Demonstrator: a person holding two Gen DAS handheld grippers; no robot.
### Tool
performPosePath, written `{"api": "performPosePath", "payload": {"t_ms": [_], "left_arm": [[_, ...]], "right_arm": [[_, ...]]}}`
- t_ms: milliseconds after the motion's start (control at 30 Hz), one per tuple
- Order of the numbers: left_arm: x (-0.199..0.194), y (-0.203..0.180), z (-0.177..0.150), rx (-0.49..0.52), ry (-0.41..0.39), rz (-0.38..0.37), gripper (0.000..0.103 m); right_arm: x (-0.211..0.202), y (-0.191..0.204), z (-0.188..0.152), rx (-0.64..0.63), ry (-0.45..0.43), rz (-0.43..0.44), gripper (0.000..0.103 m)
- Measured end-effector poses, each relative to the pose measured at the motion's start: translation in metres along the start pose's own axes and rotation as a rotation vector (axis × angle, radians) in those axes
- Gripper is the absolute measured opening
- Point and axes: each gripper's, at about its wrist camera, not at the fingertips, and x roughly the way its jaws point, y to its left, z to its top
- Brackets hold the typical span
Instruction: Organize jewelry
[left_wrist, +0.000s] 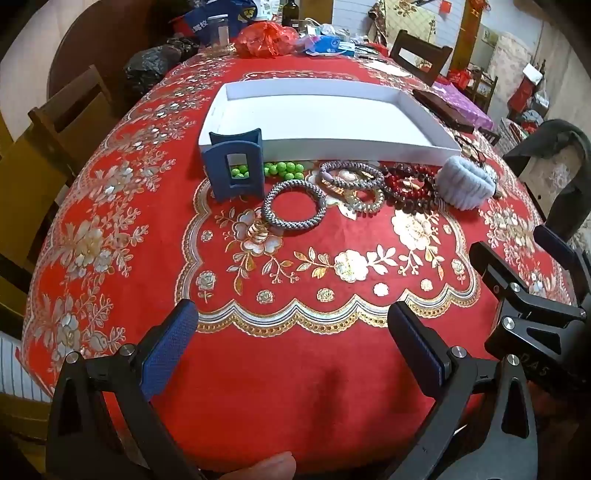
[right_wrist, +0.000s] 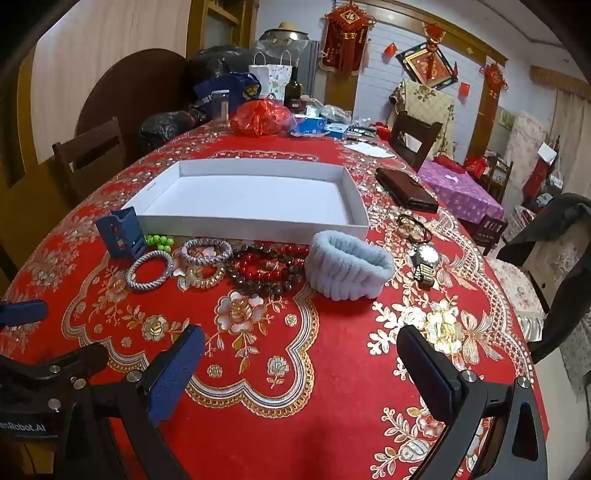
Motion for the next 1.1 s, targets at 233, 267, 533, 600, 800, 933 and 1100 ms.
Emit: {"api": "performPosePath", "payload": {"t_ms": [233,267,533,600,800,933,1100], "left_arm": [[0.007,-0.007,-0.002,0.033,0.007,0.001,0.103],[0.007,-0.004,-0.002,0.033,0.009,-0.002,0.103],[0.011,-0.007,-0.003,0.044,0.017,-0.009,0.103],[0.012,-0.008,-0.004,0.048,0.02,-0.009,0.103],[0.015,-0.009,-0.006,0.05,0.027,-0.011,0.103],[0.016,-0.009,-0.006,0.048,0.03,-0.011,0.103],[0.02,-0.009,-0.008,0.051,0.038,-0.011,0.103]], "right_arm": [[0.0,0.0,-0.001,0.021,-0.035,-0.001,0.103],[0.003,0.0,0.0,0.024,-0.032,-0.002,0.103],[0.003,-0.005,0.0,0.051,-0.044,-0.01,0.103],[0.005,-0.005,0.0,0.051,-0.026,-0.01,0.103],[0.005,-0.005,0.0,0.05,-0.012,-0.018,0.103],[0.006,-0.006,0.0,0.06,-0.038,-0.01,0.103],[0.007,-0.005,0.0,0.058,-0.02,-0.015,0.103]]}}
